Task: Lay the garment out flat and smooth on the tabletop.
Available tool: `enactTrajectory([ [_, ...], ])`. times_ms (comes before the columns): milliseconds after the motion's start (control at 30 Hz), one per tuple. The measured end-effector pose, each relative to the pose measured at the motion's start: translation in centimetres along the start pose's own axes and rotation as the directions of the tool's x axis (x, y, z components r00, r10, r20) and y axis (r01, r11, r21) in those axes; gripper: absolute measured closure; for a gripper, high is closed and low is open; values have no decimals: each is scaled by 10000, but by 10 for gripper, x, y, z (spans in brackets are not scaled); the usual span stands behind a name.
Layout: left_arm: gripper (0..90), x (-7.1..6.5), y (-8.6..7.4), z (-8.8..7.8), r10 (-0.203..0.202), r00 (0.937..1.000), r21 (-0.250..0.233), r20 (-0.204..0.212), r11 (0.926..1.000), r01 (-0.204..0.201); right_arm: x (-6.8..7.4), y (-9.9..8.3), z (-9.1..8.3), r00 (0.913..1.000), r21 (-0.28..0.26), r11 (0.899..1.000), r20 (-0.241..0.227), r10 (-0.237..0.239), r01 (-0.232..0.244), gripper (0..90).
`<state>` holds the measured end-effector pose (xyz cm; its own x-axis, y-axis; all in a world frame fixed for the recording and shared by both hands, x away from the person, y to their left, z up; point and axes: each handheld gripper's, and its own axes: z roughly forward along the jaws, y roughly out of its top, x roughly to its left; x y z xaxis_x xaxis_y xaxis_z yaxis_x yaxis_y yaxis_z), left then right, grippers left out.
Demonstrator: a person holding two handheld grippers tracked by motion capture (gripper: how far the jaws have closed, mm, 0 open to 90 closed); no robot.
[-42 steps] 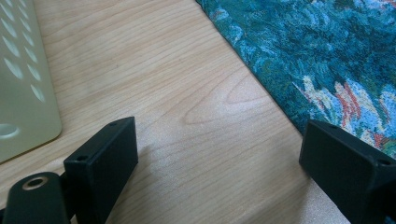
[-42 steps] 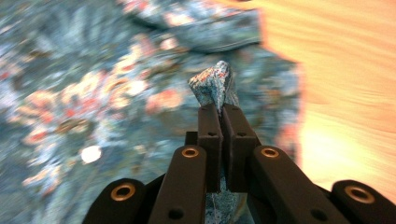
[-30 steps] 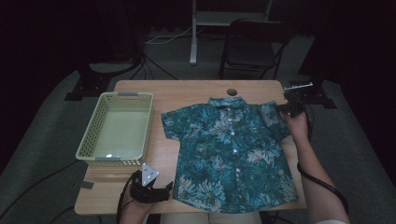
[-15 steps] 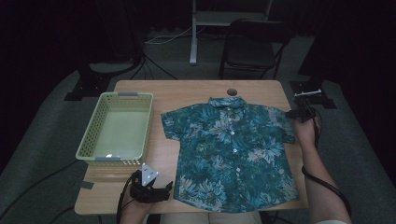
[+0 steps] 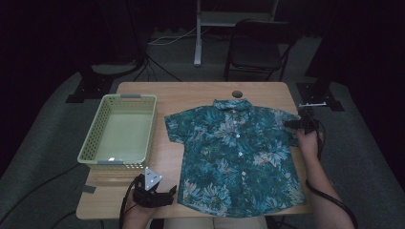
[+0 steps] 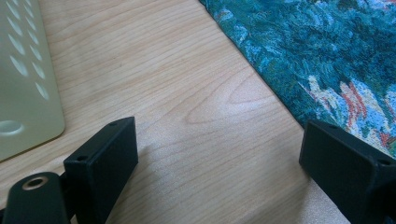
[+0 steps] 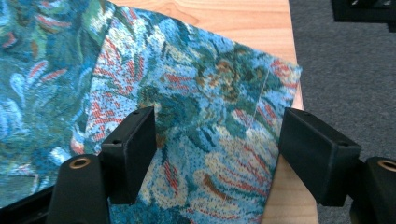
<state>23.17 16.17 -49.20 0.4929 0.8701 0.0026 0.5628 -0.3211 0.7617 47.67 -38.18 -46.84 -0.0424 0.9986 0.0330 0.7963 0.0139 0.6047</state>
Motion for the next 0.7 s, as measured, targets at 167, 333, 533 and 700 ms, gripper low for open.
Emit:
enactTrajectory([
  [167, 121, 0, 0, 0, 2, 10000, -4, 1, 10000, -2, 0, -14, -3, 9993, -532, 9984, -332, 195, -213, 149],
  [333, 121, 0, 0, 0, -2, 10000, -10, 3, 10000, 2, 1, -24, -10, 9989, -1085, 9938, -415, 212, -256, 123],
  [533, 121, 0, 0, 0, -2, 10000, -2, 5, 10000, 2, 9, -31, -23, 9958, -1709, 9844, -740, -545, 412, 120],
  [700, 121, 0, 0, 0, -1, 10000, -15, 5, 10000, 1, 14, -36, -32, 9921, -1940, 9802, -1102, -606, 383, 121],
])
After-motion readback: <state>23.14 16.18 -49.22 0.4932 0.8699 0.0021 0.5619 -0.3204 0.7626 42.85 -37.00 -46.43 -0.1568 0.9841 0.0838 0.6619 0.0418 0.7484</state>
